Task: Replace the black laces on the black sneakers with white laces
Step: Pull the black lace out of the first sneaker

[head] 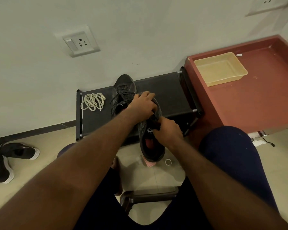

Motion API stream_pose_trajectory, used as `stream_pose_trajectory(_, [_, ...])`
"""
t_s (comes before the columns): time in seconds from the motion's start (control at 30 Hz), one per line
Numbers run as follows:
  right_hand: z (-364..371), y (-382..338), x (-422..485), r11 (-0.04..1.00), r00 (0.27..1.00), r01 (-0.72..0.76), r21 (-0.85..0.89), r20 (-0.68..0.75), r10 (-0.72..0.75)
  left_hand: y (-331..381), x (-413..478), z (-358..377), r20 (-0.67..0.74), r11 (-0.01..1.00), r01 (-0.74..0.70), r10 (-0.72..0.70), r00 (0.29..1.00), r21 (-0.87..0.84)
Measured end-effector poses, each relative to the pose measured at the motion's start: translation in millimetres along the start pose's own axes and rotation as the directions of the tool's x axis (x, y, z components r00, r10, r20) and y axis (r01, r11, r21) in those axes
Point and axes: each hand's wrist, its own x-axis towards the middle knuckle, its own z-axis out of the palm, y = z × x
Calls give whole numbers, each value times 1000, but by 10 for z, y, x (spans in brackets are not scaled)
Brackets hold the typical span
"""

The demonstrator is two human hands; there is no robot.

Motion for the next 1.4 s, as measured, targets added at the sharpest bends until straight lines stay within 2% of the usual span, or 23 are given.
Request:
stream_pose_trajectory(0.17, [3,8,8,1000,1000,0,1,4,0,53,21,-9,11,995,13,-14,1000,95])
stream_pose_trajectory(0.23, [2,14,5,1000,1000,4,5,1,-4,68,9,-1,-20,996,76,-75,997,41])
stream_pose_trajectory(0.3, [-2,12,1,1000,1000,7,6,-2,-7,71,-8,10,-114,957,248,-265,957,-149])
stream_pose_trajectory(0.33, [-4,11,0,1000,1000,7,6,-2,-7,63,-21,7,-168,908,337,-383,908,-250])
stream_pose_trajectory(0.4, [-12,13,4,1000,1000,-2,13,1,2,45,-45,-8,-236,847,411,-498,834,-335])
stream_pose_trajectory(0.43, [-17,15,5,1000,1000,-10,24,4,9,39,-52,-19,-249,861,393,-478,842,-324])
stream_pose_trajectory(0.5, [-26,11,12,999,1000,-16,38,4,15,38,-55,-46,-238,935,264,-320,917,-238])
stream_pose_trajectory(0.57, [-24,5,18,999,1000,-12,33,3,12,64,-46,-37,-168,989,107,-124,978,-105])
stream_pose_trajectory(0.63, [-21,-3,20,1000,1000,-8,29,7,8,83,-26,39,-77,999,54,-54,996,-4])
stream_pose_trajectory(0.7, [-15,2,19,1000,1000,-9,30,13,8,100,-9,97,-35,997,71,-70,997,32])
stream_pose_trajectory(0.93, [-12,2,23,999,1000,-3,36,9,2,142,15,100,-79,984,67,-55,995,167])
stream_pose_trajectory(1.0, [-17,2,23,999,1000,-7,35,12,7,145,-3,50,-180,979,196,-184,966,51])
stream_pose_trajectory(1.07, [-21,11,23,999,1000,-19,33,9,19,73,-26,-6,-291,902,375,-425,857,-212])
stream_pose_trajectory(1.1, [-18,13,21,999,1000,-25,25,8,25,32,-36,-19,-310,862,400,-490,815,-310])
stream_pose_trajectory(1.13, [-15,12,17,1000,1000,-26,16,8,26,-3,-40,-21,-310,863,387,-484,818,-326])
stream_pose_trajectory(1.17, [-7,10,20,1000,1000,-25,13,9,25,-26,-43,-30,-286,895,342,-420,861,-287])
stream_pose_trajectory(1.23, [-1,2,26,1000,1000,-19,17,5,19,-16,-42,-61,-160,975,173,-195,968,-142])
stream_pose_trajectory(1.27, [-1,-3,28,1000,1000,-19,17,2,19,18,-40,-61,-86,992,101,-107,991,-70])
stream_pose_trajectory(1.33, [0,-11,37,1000,1000,-19,13,-2,19,73,-13,-6,-3,999,39,-39,999,28])
stream_pose_trajectory(1.4, [2,-17,36,1000,1000,-10,13,-2,10,93,13,71,-3,997,39,-38,999,68])
